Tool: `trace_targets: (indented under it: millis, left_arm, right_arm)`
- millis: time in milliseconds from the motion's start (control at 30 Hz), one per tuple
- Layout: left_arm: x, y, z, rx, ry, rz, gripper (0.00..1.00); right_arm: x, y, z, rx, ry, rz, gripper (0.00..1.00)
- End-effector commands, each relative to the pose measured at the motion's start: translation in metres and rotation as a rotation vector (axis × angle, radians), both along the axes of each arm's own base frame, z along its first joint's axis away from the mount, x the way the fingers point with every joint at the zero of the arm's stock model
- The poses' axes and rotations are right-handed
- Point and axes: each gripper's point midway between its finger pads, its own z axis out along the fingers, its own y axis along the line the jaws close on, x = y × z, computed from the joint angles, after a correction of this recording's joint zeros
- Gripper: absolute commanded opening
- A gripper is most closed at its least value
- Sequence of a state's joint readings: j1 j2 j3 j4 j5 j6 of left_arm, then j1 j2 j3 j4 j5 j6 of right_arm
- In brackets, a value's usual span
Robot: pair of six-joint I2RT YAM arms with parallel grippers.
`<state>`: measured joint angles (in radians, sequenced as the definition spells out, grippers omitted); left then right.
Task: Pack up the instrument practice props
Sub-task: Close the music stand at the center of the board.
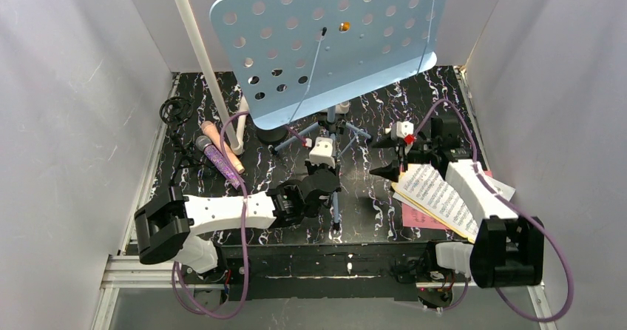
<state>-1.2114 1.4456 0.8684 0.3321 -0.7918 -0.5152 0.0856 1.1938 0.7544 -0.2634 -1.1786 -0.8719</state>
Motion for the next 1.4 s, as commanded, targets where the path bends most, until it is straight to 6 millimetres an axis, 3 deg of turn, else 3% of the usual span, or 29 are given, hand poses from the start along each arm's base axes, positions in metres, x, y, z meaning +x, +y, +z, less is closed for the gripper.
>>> trace_targets:
  millis: [0,200,367,633,733,867,1000,1367]
  left_arm:
    - [-0.001,0.011,0.037,-0.027,-0.069,-0.033,0.0]
    - [-0.005,0.013,0.046,-0.014,-0.088,-0.079,0.0]
    - [-0.006,0.015,0.055,-0.009,-0.109,-0.11,0.0]
    - [-0.006,0.02,0.065,-0.012,-0.129,-0.136,0.0]
    - [-0.006,0.021,0.068,-0.008,-0.139,-0.148,0.0]
    - [-0.006,0.024,0.075,-0.008,-0.155,-0.156,0.0]
    - [-0.006,0.026,0.078,-0.014,-0.159,-0.166,0.0]
    - [-0.003,0.029,0.094,-0.026,-0.191,-0.199,0.0]
  right_arm:
    - [0.022,0.013,0.029,0.005,-0.129,0.089,0.87]
    - [0.046,0.039,0.047,0.003,-0.13,0.126,0.87]
    - [0.053,0.064,0.039,-0.019,-0.072,0.094,0.84]
    - [0.059,0.066,0.04,0.001,-0.054,0.048,0.76]
    - [0.057,0.068,0.038,0.012,-0.037,0.057,0.61]
    - [0.051,0.069,0.039,0.028,-0.019,0.078,0.25]
    - [0.046,0.071,0.05,0.072,-0.004,0.077,0.02]
    - [0.029,0.073,0.099,0.221,0.003,0.075,0.01]
